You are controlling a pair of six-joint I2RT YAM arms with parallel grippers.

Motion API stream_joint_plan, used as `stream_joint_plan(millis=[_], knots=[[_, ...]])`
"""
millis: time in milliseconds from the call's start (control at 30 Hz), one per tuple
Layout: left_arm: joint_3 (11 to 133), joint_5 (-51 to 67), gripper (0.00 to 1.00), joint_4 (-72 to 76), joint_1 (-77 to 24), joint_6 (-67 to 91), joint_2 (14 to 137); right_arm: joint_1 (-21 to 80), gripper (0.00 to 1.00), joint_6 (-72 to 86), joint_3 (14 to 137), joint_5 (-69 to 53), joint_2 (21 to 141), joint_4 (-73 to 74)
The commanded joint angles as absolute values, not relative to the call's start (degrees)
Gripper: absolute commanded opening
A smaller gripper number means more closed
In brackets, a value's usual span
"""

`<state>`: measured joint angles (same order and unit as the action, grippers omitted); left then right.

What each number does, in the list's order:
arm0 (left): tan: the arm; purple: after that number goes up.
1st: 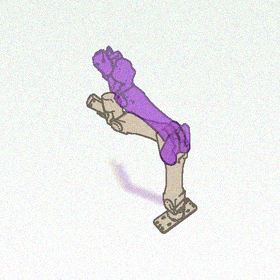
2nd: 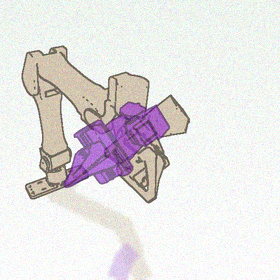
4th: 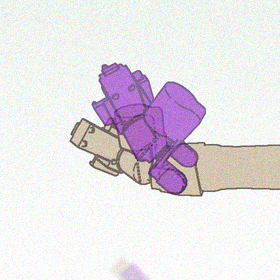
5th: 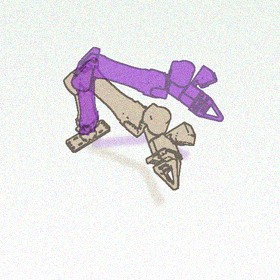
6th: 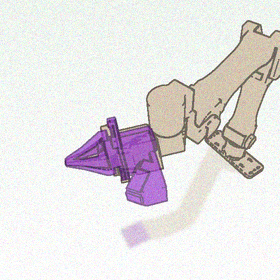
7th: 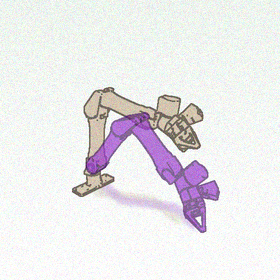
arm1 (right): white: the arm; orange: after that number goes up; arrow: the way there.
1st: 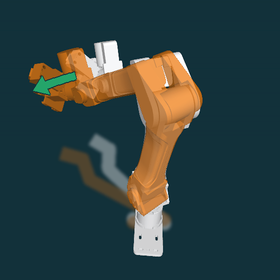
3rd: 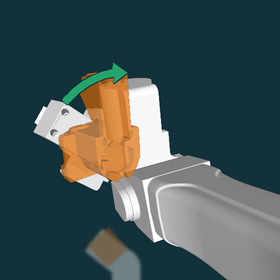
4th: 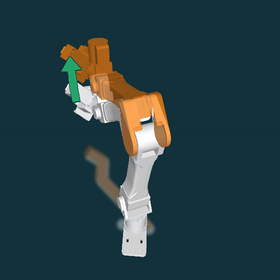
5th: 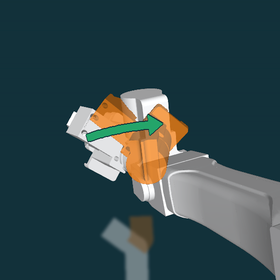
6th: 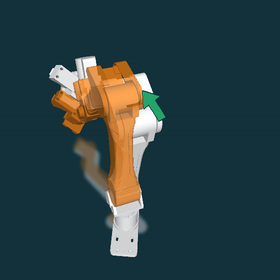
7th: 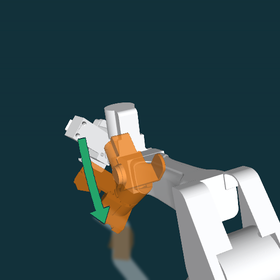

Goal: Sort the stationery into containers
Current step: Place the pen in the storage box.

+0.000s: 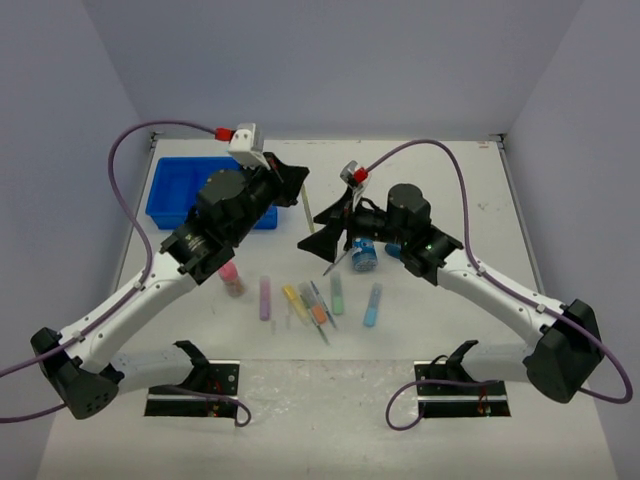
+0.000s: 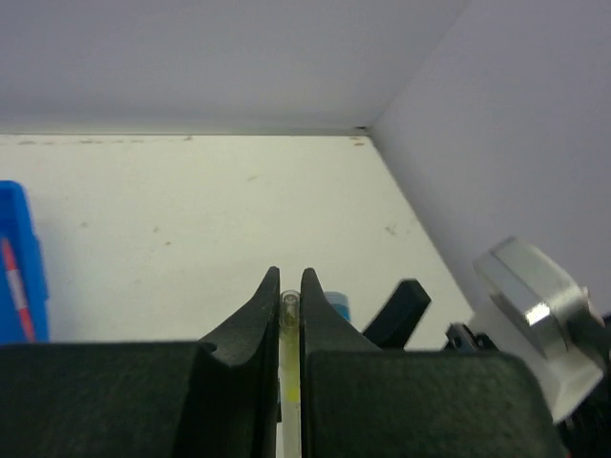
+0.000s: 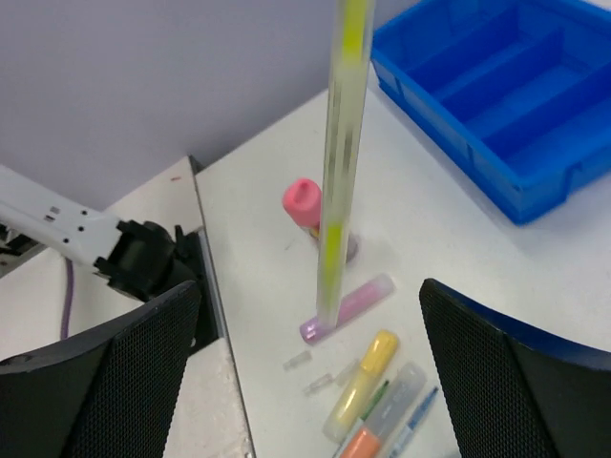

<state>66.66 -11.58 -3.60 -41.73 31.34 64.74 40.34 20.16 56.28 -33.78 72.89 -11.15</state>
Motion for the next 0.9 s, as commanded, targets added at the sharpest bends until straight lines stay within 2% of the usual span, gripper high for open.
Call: stream_joint_plan(millis=[0,100,300,533,867], knots=[[81.88,-24.45,0.0,-18.28,-40.32,22.88,74.21,39.03,0.99,19.36,51.76,-23.22,67.67,-9.14],[92.37,-35.85,0.0,-24.75,-36.79,16.29,83.86,38.52,0.99,19.6,47.3,-12.6,61.53,-6.77],[100.54,-35.24,0.0,-18.47,-26.81,6.59,96.24,37.27,0.99,20.91,42.63,3.5,50.47,-4.13],[95.74,-19.34,0.0,-4.78,-17.51,7.45,104.65,36.74,0.99,21.19,40.6,2.17,47.11,-4.12],[95.36,-15.56,0.0,-1.69,-15.81,10.37,113.47,36.74,0.99,21.27,39.9,2.19,46.41,-5.36]])
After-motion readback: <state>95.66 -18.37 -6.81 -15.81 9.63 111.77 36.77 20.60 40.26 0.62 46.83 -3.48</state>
